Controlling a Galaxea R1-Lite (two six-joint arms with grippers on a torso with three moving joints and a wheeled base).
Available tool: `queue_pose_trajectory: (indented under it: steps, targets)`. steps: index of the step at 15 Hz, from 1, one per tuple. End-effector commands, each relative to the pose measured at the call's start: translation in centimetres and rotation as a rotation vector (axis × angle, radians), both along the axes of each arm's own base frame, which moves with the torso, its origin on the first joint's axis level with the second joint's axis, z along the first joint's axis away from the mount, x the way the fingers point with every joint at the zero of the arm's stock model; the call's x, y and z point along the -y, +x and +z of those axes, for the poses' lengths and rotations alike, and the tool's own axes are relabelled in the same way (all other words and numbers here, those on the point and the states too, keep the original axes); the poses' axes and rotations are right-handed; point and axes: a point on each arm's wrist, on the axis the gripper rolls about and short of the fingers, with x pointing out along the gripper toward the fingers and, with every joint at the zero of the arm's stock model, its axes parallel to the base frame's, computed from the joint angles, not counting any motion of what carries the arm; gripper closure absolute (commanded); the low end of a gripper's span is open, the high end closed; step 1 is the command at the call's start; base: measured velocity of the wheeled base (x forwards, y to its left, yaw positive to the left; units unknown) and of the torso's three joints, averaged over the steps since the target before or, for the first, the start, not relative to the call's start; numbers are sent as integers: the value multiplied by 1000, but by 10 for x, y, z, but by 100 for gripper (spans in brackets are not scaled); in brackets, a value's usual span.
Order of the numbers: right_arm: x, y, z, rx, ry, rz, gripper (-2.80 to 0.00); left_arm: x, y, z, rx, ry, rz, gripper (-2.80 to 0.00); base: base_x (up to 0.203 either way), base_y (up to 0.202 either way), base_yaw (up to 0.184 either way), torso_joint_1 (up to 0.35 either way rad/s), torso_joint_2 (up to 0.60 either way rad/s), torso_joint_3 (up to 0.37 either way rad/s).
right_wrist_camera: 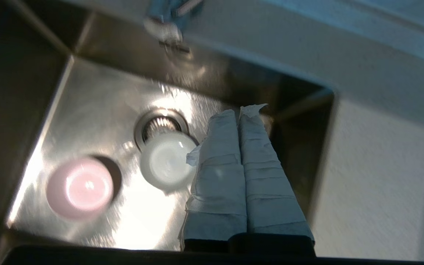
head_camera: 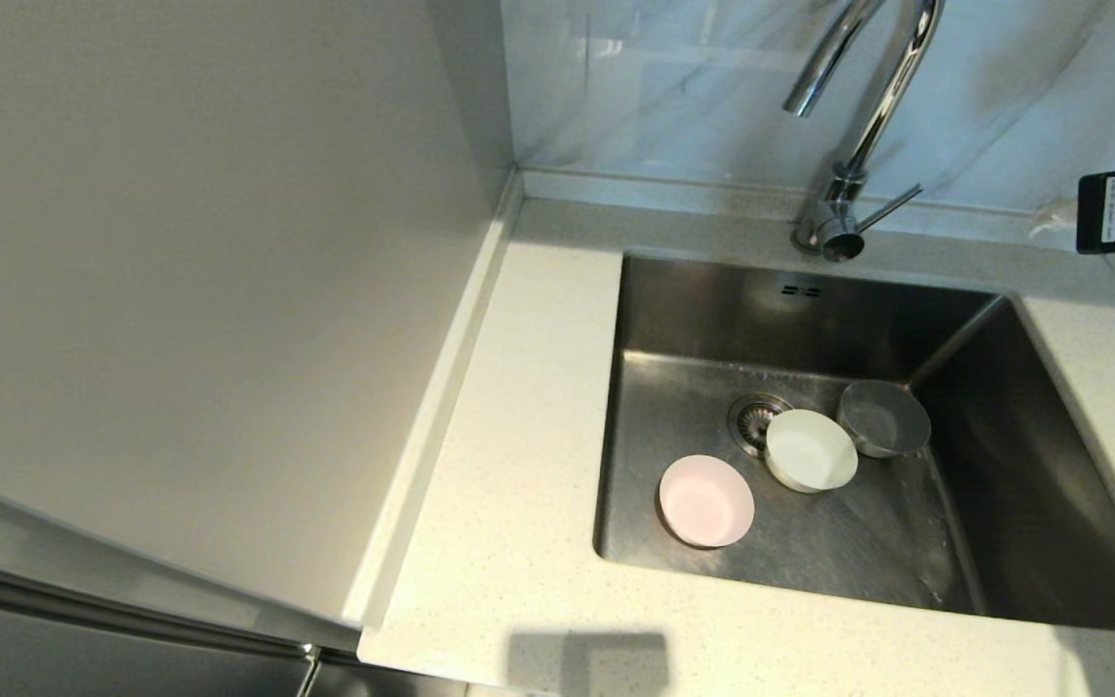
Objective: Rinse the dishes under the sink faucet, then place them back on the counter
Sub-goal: Turn on the faucet
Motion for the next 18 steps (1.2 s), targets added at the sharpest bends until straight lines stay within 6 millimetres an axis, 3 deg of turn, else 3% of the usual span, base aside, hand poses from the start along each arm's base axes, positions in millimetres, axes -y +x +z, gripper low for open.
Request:
queue_pose_trajectory:
  steps: [1,4,9,18]
  targets:
    - [-1,34,-11,12,34,1,0,0,0,0,3,1,1,0,0,0,0,0,0,0]
    - [0,64,-19,51,67,-30,0,0,0,0,3,-1,1,0,0,0,0,0,0,0]
    - [-5,102,-15,178,99,-63,0,0,0,0,3,-1,1,0,0,0,0,0,0,0]
    - [-16,126,-17,233,162,-72,0,0,0,0,3,-1,1,0,0,0,0,0,0,0]
